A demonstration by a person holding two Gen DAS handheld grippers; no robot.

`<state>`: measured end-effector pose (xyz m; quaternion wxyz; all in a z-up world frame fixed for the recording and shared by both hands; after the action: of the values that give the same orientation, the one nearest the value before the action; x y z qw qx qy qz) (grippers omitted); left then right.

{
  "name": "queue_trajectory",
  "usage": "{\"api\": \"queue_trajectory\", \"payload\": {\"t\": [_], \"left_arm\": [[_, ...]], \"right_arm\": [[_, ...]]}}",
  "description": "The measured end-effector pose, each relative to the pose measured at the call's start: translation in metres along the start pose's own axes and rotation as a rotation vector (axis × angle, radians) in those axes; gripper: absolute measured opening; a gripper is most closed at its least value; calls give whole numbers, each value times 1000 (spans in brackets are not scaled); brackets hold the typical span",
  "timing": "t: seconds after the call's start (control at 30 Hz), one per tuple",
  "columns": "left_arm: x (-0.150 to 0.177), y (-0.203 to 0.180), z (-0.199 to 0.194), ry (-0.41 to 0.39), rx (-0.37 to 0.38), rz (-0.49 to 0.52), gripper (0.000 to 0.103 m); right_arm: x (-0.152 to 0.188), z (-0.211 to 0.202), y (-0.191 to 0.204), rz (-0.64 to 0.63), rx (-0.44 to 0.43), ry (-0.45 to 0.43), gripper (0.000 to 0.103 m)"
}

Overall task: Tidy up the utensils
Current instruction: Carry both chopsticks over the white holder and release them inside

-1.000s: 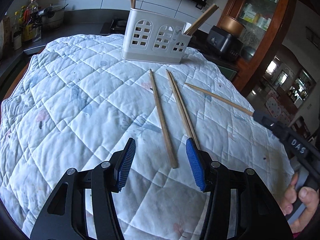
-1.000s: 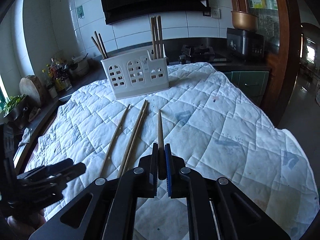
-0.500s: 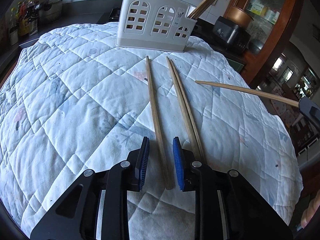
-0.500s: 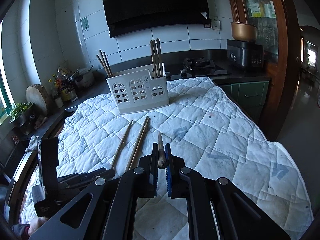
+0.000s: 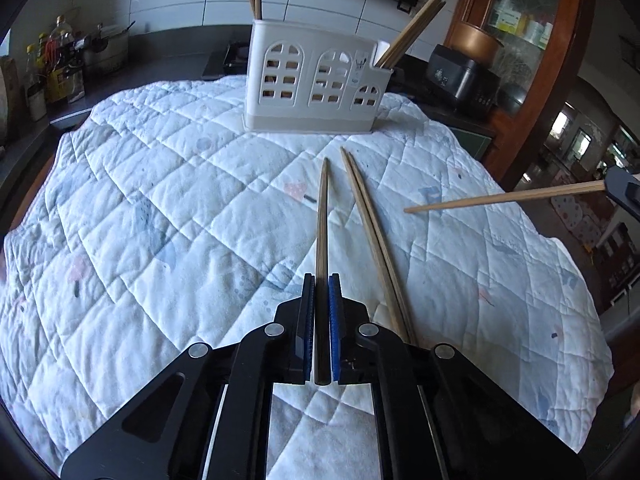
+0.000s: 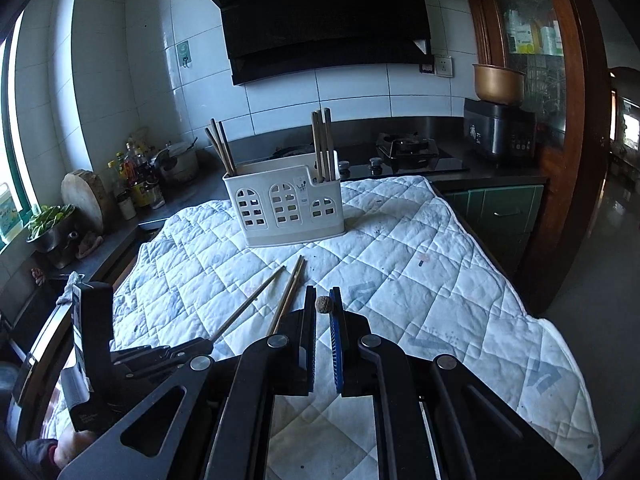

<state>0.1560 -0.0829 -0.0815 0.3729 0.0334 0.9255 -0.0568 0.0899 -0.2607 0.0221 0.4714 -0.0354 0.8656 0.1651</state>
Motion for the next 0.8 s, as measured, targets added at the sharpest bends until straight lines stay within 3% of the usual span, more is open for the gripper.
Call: {"api": "queue_trajectory", "payload": {"t": [0.27, 0.53, 0.8], "left_arm": [[-52, 15, -50, -159, 3, 52, 5], [-98, 26, -66, -197, 45, 67, 5], [-150, 35, -80, -255, 31, 102, 5]], "right_arm": [[-53, -7, 8, -71, -86, 29, 7], [-121, 2, 24, -146, -143, 74, 7], [-198, 26, 34, -186, -109, 62, 7]]}}
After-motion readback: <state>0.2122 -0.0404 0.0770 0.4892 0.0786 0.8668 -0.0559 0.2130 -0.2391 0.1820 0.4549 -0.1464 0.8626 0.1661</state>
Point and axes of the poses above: each gripper's, at about its wrist camera, not at the fingertips, and z roughly the way its jaws point, y to its left, x to its underside, the point moved 4 cm from there along z, roughly the way its jaws point, and after that the axes turned 10 degrees about -x, right-handed, at the moved point
